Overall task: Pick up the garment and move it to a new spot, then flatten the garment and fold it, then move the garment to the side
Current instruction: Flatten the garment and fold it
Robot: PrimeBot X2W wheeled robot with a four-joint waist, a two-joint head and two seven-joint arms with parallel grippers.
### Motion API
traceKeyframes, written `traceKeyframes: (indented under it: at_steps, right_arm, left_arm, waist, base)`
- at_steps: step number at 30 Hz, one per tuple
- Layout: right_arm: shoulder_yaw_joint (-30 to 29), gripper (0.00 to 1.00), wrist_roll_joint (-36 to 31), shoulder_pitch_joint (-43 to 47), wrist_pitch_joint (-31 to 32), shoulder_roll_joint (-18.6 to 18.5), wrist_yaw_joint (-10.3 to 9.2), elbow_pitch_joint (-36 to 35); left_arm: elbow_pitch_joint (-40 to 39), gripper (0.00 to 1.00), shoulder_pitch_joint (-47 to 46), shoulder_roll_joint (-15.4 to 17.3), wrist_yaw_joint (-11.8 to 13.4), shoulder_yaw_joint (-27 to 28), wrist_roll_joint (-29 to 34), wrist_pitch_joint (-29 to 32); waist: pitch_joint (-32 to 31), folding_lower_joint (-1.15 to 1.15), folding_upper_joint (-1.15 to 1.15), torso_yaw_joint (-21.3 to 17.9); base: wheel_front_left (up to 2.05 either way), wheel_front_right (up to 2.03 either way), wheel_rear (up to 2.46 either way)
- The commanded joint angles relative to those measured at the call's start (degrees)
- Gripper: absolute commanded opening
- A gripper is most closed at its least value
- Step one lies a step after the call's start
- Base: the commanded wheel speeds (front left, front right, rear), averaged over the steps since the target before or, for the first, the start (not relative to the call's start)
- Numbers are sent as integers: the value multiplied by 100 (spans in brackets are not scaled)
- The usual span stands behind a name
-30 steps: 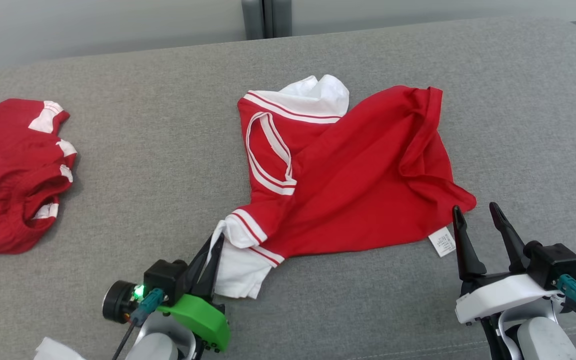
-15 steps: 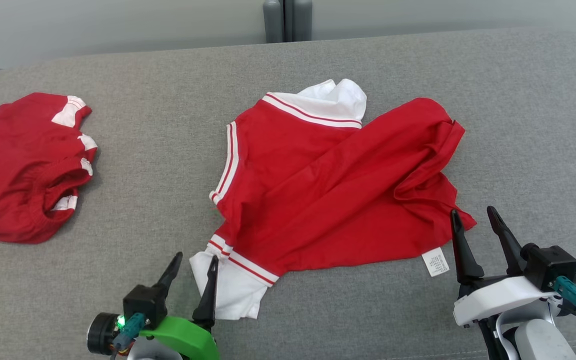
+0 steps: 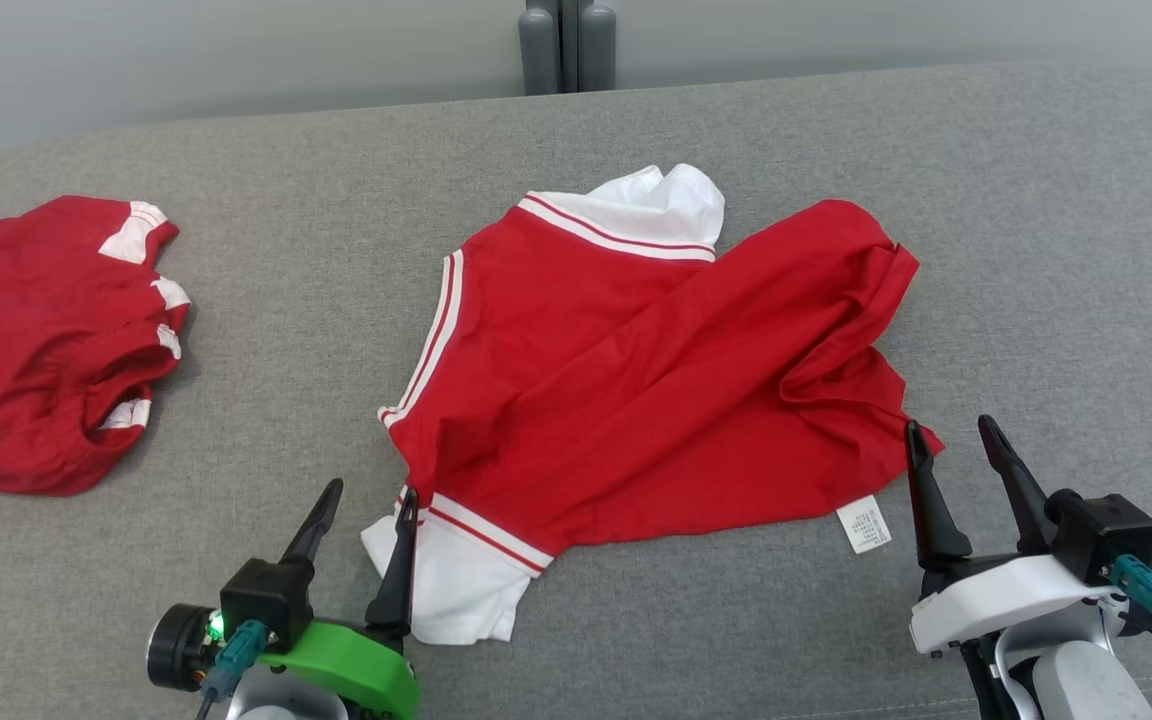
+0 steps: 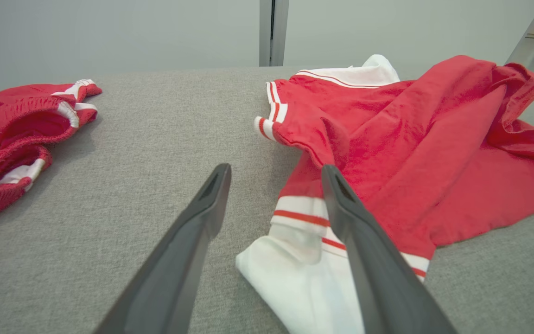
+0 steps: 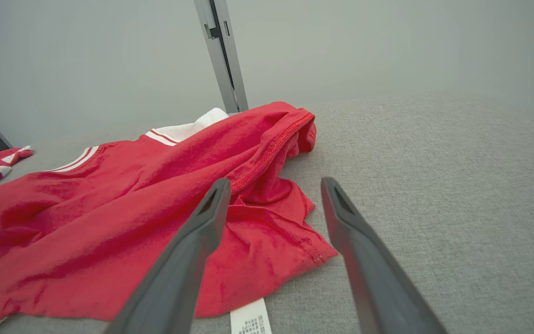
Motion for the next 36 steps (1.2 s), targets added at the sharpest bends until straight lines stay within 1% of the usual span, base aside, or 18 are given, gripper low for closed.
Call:
traceKeyframes:
  at_steps: [1,7,12,16,17,18,22,30,34,36]
  right_arm:
    - [-25,100,-19,55,-18,-21,-9,-14]
    - [14,100,5,52,-18,-34,-9,13]
    - [77,100,42,17,-18,-66,-9,47]
    - [104,100,55,-11,-18,-77,-9,51]
    - [107,100,57,-24,-18,-77,-9,53]
    - [112,100,61,-43,-18,-85,-9,52]
    - [120,100,56,-77,-18,-100,-9,31]
    - [130,100,39,-141,-18,-136,-9,0]
    - [165,100,18,-205,-18,-120,-9,21]
    - [184,100,20,-233,-18,-116,-9,36]
  left_arm:
    - [-105,100,68,-8,-29,25,37,-1]
    - [-445,100,101,-84,-98,51,183,-1]
    - [-96,100,-22,-48,-227,-67,167,19]
    - [346,100,-226,-34,-359,-210,148,127]
    - [457,47,-294,-22,-381,-235,158,126]
    - [580,0,-400,-24,-407,-244,143,112]
    - [967,0,-830,-3,-477,-283,182,75]
    - [1295,0,-1724,-148,-591,-361,127,-5]
    - [1824,0,-2080,-269,-629,-566,90,-4]
    - [2073,0,-2258,-288,-636,-583,82,-8]
  waist:
    - [-2,0,0,2]
    - [-22,0,0,-3]
    - [-41,0,0,-60]
    - [-10,0,0,-113]
    - [3,0,0,-124]
    - [18,0,0,-135]
    - [77,0,0,-179]
    - [229,0,0,-241]
    - [306,0,0,-291]
    - [341,0,0,-315]
  base:
    - [0,0,0]
    - [0,0,0]
    - [0,0,0]
    - [0,0,0]
    - [0,0,0]
    - [0,0,0]
    - [0,0,0]
    - [0,0,0]
    - [0,0,0]
    - [0,0,0]
